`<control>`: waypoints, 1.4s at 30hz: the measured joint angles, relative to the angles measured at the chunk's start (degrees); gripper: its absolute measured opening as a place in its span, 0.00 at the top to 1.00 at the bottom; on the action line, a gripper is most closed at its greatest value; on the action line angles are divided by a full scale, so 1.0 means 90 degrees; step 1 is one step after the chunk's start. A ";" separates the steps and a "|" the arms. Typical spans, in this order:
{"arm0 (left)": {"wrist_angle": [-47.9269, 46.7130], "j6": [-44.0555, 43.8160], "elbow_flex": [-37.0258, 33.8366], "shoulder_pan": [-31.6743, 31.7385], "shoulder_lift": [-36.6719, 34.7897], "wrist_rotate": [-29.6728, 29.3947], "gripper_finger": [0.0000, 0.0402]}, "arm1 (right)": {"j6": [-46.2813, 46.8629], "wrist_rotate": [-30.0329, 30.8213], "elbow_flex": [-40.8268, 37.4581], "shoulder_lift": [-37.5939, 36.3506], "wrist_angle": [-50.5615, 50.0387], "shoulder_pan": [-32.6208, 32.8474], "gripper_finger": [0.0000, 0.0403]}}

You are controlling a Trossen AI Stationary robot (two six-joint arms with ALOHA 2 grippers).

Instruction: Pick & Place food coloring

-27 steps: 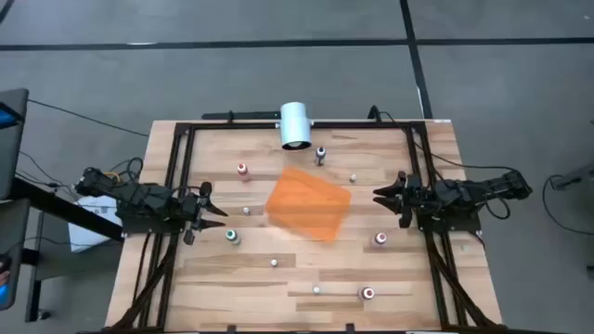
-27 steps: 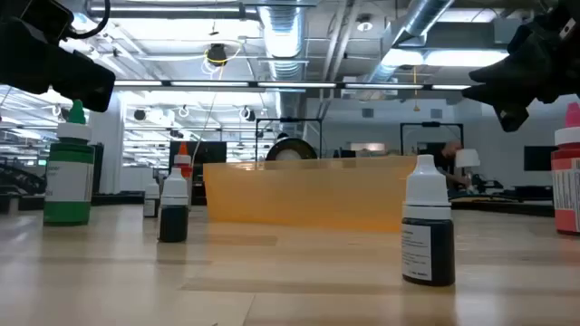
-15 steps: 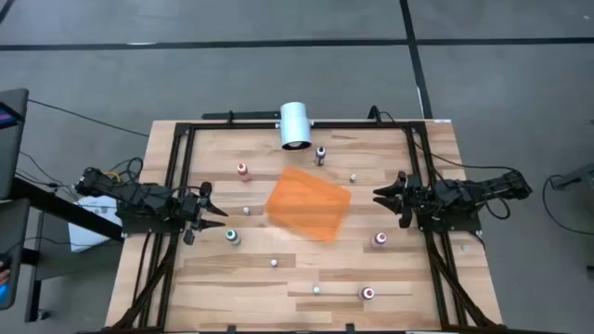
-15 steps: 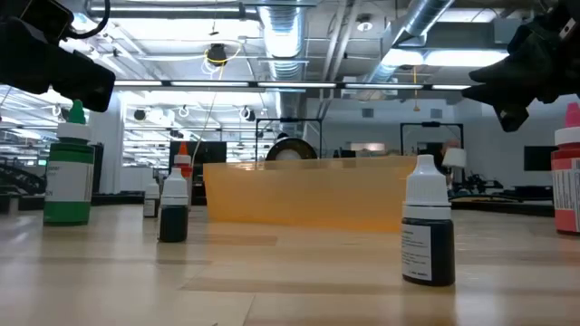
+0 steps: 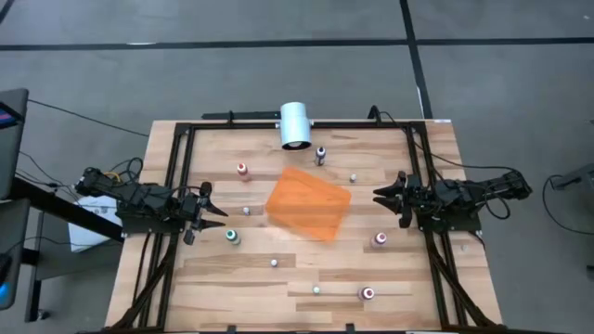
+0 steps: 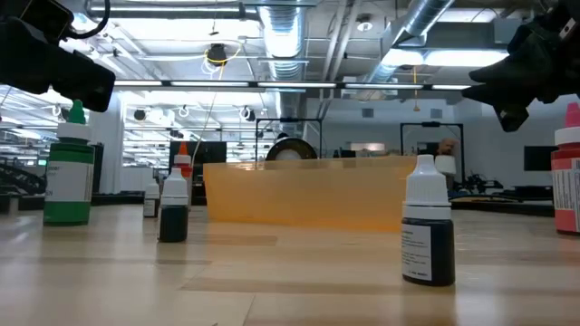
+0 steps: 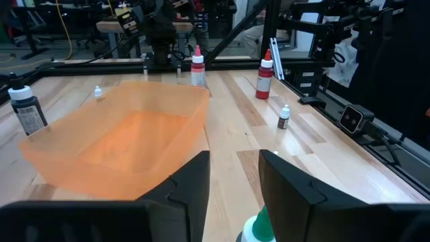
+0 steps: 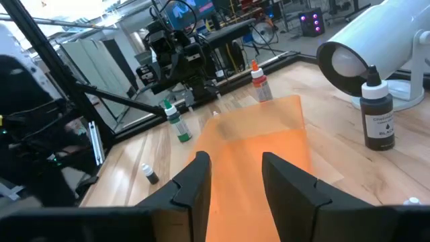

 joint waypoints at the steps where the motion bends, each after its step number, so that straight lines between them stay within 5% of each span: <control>1: 0.0000 -0.0001 0.0000 0.0000 0.0000 0.0000 0.70 | 0.0000 0.0000 0.0002 0.0000 0.0000 0.0002 0.69; 24: 0.0002 0.0005 0.0001 0.0001 0.0001 -0.0002 0.70 | 0.0000 0.0002 0.0002 0.0000 0.0000 0.0000 0.69; 31: 0.0031 0.1351 -0.0002 0.0001 0.0001 -0.0139 0.70 | 0.0000 0.0000 0.0000 0.0000 0.0000 0.0001 0.69; 42: 0.0043 0.1353 -0.0002 -0.0001 0.0001 -0.0160 0.70 | 0.0000 0.0002 0.0000 0.0000 0.0000 0.0000 0.70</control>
